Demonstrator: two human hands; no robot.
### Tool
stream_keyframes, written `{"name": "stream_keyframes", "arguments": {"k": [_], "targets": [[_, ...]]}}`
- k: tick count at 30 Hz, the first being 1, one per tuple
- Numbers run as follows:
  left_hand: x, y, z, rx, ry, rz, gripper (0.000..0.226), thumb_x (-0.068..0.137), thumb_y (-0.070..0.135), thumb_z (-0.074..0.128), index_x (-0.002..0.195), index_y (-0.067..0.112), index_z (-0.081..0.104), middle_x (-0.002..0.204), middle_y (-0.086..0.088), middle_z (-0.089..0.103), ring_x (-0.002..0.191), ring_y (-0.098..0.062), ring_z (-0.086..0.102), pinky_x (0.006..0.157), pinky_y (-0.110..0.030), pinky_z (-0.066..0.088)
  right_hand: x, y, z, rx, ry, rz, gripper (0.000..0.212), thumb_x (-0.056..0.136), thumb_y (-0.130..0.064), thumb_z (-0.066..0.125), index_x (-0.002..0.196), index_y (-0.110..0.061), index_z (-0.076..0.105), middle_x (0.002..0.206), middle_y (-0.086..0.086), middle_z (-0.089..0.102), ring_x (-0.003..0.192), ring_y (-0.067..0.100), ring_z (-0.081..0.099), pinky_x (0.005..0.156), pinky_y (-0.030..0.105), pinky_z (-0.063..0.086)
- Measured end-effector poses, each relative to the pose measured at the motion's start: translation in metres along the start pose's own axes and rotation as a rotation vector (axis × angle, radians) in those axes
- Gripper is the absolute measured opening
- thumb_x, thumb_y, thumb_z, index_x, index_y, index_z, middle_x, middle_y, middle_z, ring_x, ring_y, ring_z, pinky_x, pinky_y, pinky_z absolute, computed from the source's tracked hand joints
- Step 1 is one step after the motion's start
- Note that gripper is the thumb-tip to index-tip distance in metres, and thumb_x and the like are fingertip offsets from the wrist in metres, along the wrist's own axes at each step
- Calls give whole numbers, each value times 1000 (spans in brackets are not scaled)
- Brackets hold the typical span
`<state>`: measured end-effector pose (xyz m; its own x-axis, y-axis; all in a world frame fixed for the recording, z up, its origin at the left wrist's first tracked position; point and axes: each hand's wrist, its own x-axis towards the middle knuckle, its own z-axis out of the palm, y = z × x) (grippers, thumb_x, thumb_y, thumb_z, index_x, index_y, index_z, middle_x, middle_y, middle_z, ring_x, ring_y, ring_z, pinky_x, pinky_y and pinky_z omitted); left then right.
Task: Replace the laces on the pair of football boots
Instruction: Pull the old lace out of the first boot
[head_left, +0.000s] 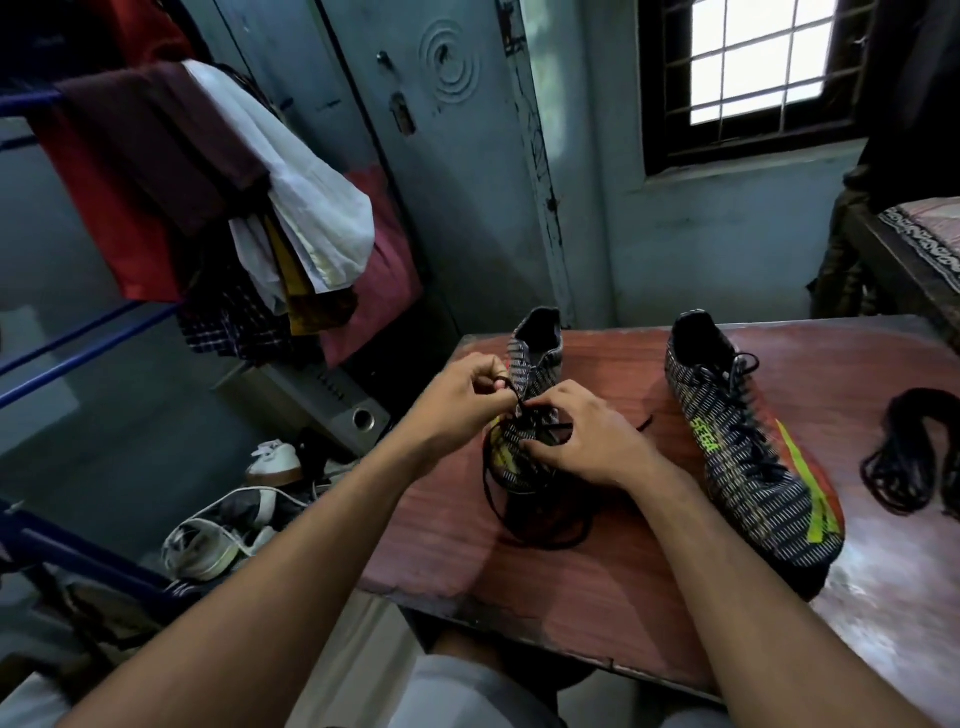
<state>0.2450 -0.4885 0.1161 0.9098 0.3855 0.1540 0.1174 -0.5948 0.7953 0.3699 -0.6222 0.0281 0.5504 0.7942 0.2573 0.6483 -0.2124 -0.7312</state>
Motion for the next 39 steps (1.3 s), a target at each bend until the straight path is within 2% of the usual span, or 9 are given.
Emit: {"name": "stream_keyframes", "arguments": {"k": [7, 14, 17, 20, 26, 29, 31, 35, 39], "targets": [[-4, 28, -21, -253, 1, 52, 25, 89, -7, 52, 87, 17, 47, 91, -3, 71, 90, -21, 66, 87, -38, 54, -3, -12, 14, -206, 119, 36, 65, 75, -64, 78, 132, -38, 60, 131, -15, 46, 127, 9, 50, 104, 45, 37], [-10, 65, -43, -353, 275, 160, 30, 93, -6, 42, 83, 22, 38, 66, 6, 48, 53, -11, 38, 56, -34, 32, -4, -14, 12, -298, 124, 82, 68, 78, -61, 74, 140, -41, 55, 147, -12, 40, 143, 12, 33, 118, 53, 23], [-11, 65, -47, 381, 335, 175, 27, 91, 30, 66, 89, 22, 40, 72, 5, 57, 61, -22, 53, 62, -40, 42, -3, -14, 12, -292, 115, 92, 68, 78, -61, 74, 140, -41, 55, 147, -12, 39, 144, 12, 32, 120, 53, 20], [-13, 53, -35, 1019, 144, -52, 69, 87, 62, 70, 123, 19, 31, 112, -11, 69, 100, -41, 67, 80, -44, 49, -4, -15, 12, -288, 114, 105, 68, 80, -62, 73, 142, -41, 54, 148, -12, 39, 145, 12, 31, 121, 51, 18], [-12, 25, -21, 1309, -179, -172, 71, 95, 63, 58, 147, 20, 34, 133, -11, 63, 119, -36, 63, 90, -42, 50, -4, -15, 11, -313, 98, 90, 69, 83, -62, 71, 145, -40, 49, 149, -9, 37, 144, 13, 30, 120, 50, 20], [-9, 26, -20, 1121, -248, -144, 40, 102, 59, 47, 101, 28, 71, 105, 0, 70, 104, -27, 66, 86, -39, 51, -4, -15, 13, -322, 104, 86, 70, 83, -61, 71, 146, -40, 49, 149, -11, 37, 144, 13, 30, 120, 48, 19], [-8, 29, -16, 996, -232, -45, 43, 104, 55, 44, 79, 27, 64, 88, 6, 64, 95, -22, 64, 80, -38, 49, -4, -16, 14, -317, 117, 88, 69, 82, -62, 72, 144, -41, 51, 149, -11, 39, 144, 13, 32, 119, 48, 22], [-8, 28, -11, 634, -154, 292, 36, 106, 37, 49, 72, 29, 57, 88, 10, 54, 86, -2, 51, 81, -34, 42, -3, -14, 16, -283, 114, 106, 68, 77, -63, 73, 139, -43, 54, 144, -11, 42, 141, 14, 35, 117, 49, 26], [-16, 41, -15, 36, -13, 229, 33, 100, 29, 50, 94, 16, 79, 97, 3, 74, 89, -6, 65, 80, -21, 47, -3, -13, 17, -278, 121, 96, 71, 76, -61, 75, 141, -39, 54, 144, -9, 43, 140, 14, 36, 116, 49, 25]]}}
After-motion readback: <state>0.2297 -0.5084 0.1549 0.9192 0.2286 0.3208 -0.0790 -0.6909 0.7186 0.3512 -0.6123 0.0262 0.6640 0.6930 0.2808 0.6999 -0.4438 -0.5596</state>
